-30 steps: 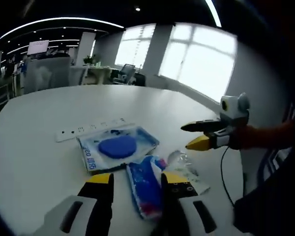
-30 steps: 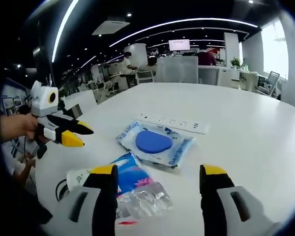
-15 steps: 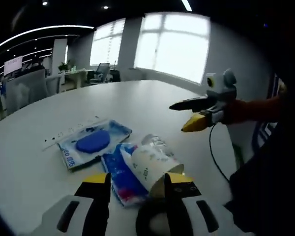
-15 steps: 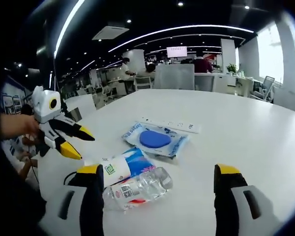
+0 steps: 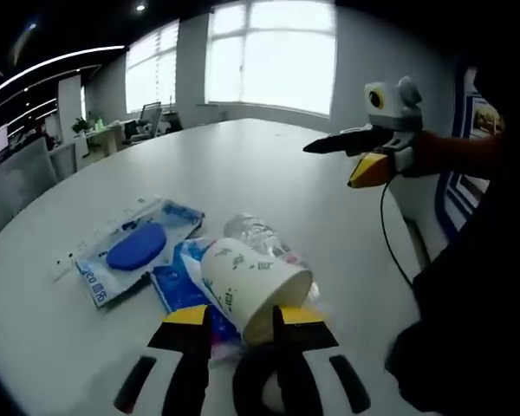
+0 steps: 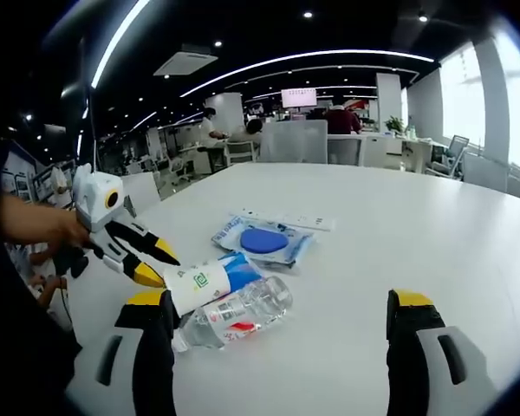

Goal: Arrange the tabletop items into an orderly group along one side of the table until the central work area is clear of visible clutter.

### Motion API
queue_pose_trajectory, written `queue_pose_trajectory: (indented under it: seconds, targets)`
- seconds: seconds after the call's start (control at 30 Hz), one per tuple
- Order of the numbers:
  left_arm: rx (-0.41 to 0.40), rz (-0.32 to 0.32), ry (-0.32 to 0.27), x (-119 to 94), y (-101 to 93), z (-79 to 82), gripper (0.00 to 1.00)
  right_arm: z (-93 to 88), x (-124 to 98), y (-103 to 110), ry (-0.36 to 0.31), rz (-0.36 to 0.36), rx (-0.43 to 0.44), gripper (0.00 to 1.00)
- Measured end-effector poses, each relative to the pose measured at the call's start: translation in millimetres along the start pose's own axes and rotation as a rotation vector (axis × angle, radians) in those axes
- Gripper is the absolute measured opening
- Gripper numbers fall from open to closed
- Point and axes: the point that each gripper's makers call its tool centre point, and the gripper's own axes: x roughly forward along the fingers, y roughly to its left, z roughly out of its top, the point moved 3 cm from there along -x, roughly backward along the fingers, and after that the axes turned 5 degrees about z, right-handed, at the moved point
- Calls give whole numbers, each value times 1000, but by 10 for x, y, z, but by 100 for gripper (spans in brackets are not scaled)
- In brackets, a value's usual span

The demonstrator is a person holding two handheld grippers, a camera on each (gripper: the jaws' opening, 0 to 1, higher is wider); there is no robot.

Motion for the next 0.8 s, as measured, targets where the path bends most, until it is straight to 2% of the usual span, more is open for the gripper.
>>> queue_pose_trajectory:
  seconds: [0.17, 0.43, 0.5, 0.63, 0.7, 0.8]
  targets:
    - [26, -9, 26, 26, -22, -9, 12, -73, -79, -11, 8, -23, 27, 98]
    - [30, -6, 26, 3, 7, 36, 7, -121, -164, -13, 10, -45, 47, 96]
    - [28, 7, 10, -24, 18, 86, 5, -114, -184, -25, 5, -49, 52, 95]
    - [-30, 20, -12, -82, 68, 180, 0, -122, -207, -57, 11, -57, 54, 94]
    - [-85, -4, -2, -112, 63, 204, 0, -105, -225, -69, 5, -60, 57, 94]
    - [-87, 12, 7, -144, 114, 226, 0, -51, -257, -72, -4, -66, 50, 93]
